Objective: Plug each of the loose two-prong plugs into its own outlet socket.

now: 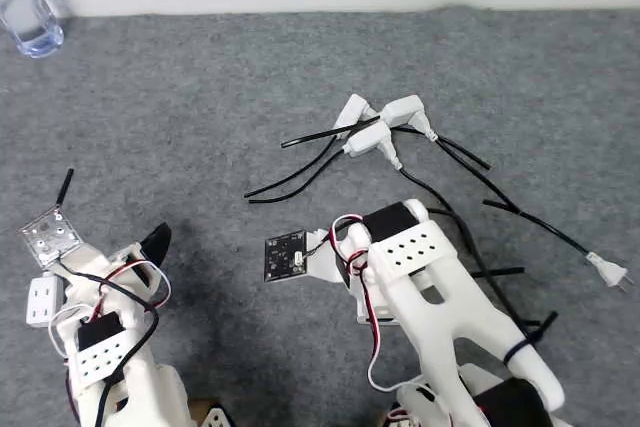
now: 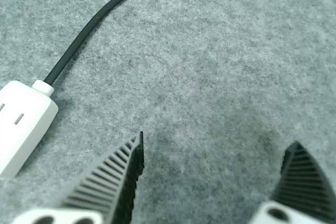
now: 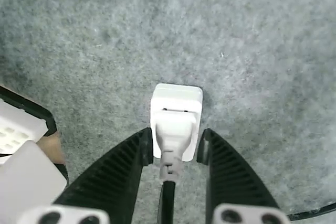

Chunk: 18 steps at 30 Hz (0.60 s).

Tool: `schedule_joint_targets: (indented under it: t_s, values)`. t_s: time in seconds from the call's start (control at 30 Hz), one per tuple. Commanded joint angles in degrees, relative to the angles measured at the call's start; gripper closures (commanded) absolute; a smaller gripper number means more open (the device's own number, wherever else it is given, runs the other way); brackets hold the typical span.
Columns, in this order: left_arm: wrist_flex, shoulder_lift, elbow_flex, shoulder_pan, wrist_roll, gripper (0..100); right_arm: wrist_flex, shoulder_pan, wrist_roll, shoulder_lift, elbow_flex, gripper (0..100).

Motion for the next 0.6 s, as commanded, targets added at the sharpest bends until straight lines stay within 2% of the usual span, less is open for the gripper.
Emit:
schedule_joint_targets:
  t_s: [0.0,0.27,0.43,0.57]
  values:
    - [-1.32,-0.79,-0.31,-0.18,-0.53,61,-0.92,-0.31,-0.35,-1.01,0.44,86.5]
    - [-1.32,-0.79,-0.31,-0.18,-0.53,61,-6.46,-0.31,-0.35,-1.01,5.27,87.2]
    - [-1.32,-0.79,-0.31,-0.18,-0.53,61,-7.25,-0.57,-0.26,-1.19,4.92,99.5]
    - [-1.32,-0.79,-0.31,-0.18,-0.53,61,-7.34,-0.48,-0.26,-1.1,4.92,99.1]
